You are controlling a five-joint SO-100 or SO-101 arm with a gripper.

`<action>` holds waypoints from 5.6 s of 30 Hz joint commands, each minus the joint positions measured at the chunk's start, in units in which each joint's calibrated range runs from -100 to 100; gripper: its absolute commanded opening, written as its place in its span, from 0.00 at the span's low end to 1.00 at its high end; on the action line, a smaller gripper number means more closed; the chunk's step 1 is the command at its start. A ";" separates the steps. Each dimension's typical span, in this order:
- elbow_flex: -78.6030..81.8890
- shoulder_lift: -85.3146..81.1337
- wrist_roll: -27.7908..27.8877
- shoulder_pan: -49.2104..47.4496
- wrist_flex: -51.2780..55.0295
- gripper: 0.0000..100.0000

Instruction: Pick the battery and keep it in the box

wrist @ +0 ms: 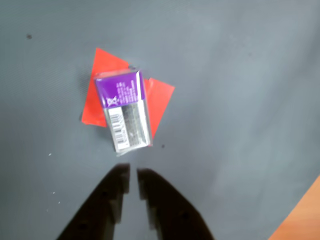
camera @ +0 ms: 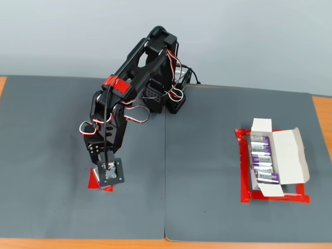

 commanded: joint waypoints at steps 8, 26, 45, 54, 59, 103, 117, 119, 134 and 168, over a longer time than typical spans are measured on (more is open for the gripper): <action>-2.95 2.41 -0.33 -2.13 -0.91 0.02; -2.95 3.52 -0.33 -3.18 -0.91 0.18; -2.22 4.20 -0.28 -2.28 -2.90 0.32; -2.58 6.65 -0.33 -2.80 -2.90 0.32; -2.77 7.93 -0.33 -3.55 -2.90 0.32; -2.13 14.20 -0.28 -3.40 -5.59 0.30; -2.13 14.20 -0.33 -3.48 -5.42 0.06; -2.13 14.11 -0.33 -3.48 -5.42 0.03; -2.22 5.04 -0.33 -4.37 -5.16 0.02; -2.95 -22.77 -14.45 -37.49 4.22 0.02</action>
